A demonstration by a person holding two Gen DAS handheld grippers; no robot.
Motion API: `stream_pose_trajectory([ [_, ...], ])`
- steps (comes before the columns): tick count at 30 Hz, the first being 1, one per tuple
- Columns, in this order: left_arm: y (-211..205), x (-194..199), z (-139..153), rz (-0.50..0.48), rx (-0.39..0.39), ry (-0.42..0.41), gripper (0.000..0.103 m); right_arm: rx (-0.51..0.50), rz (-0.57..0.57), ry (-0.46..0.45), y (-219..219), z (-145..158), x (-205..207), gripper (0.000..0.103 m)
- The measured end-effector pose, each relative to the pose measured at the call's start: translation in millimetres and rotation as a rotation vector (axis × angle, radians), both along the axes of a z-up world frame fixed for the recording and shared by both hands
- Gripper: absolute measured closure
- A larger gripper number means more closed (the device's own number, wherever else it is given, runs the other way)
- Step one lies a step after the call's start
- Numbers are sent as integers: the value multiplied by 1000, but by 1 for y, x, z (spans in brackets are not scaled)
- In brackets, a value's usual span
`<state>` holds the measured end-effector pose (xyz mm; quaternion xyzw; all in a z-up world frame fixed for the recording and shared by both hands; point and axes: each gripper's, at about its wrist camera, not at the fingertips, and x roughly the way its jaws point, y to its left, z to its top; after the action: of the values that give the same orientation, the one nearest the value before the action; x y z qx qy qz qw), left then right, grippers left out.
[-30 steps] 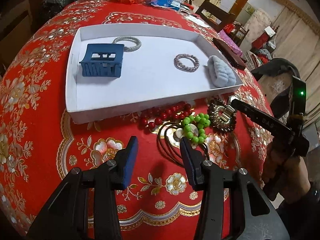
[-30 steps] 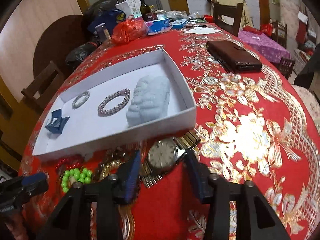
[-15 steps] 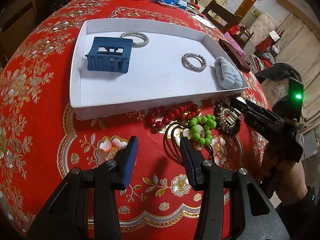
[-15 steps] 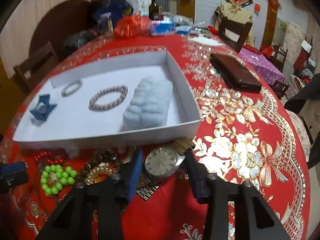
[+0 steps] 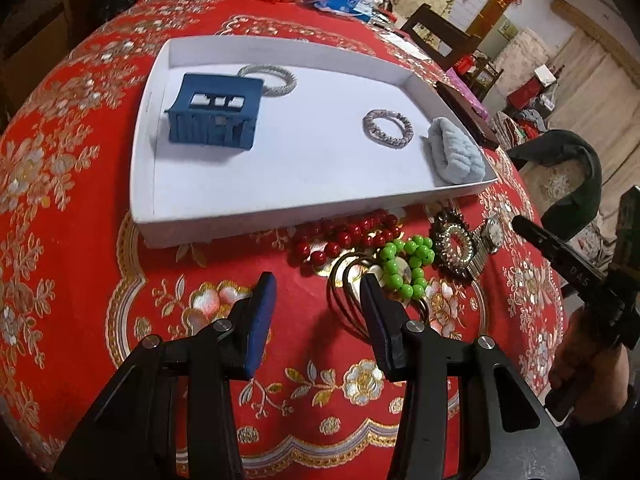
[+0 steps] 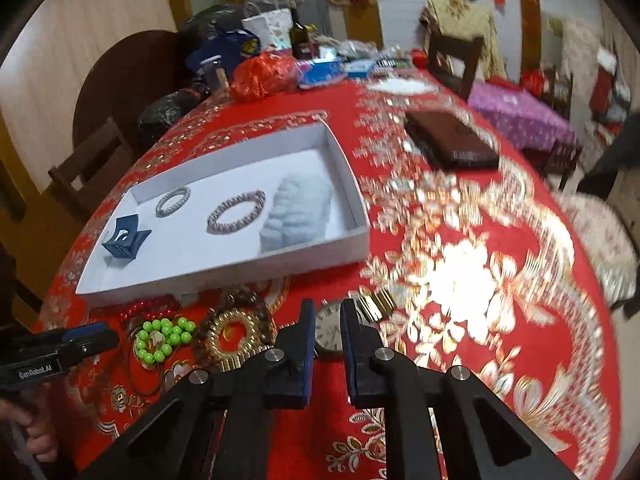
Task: Organize jewelry
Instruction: 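Move the left gripper to the red bead necklace and close on it, then lift the red bead necklace with the left gripper while the right grasps the silver wristwatch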
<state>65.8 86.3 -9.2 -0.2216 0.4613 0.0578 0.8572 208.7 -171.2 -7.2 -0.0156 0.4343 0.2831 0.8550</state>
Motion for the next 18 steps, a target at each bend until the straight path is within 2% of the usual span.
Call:
stream_pose_trajectory([
  [3, -6, 6, 5, -32, 34, -42, 61, -7, -63, 35, -11, -7, 7, 89],
  [5, -11, 13, 8, -62, 70, -70, 61, -10, -97, 54, -18, -10, 10, 78],
  [7, -15, 23, 9, -90, 111, -94, 61, 0, -115, 57, -23, -10, 11, 75],
  [11, -25, 39, -1, -161, 160, -74, 61, -6, -120, 54, -27, -8, 9, 74],
  [12, -26, 40, -1, -168, 169, -75, 65, -6, -119, 55, -28, -8, 9, 74],
  [13, -26, 41, -1, -174, 170, -71, 73, -7, -118, 56, -27, -8, 9, 74],
  [14, -26, 42, -4, -179, 166, -50, 95, -9, -117, 57, -27, -9, 9, 73],
  [15, -26, 42, -7, -186, 161, -32, 95, -9, -116, 58, -27, -9, 9, 73],
  [18, -27, 36, -5, -184, 160, -44, 95, -2, -112, 59, -28, -8, 8, 73],
])
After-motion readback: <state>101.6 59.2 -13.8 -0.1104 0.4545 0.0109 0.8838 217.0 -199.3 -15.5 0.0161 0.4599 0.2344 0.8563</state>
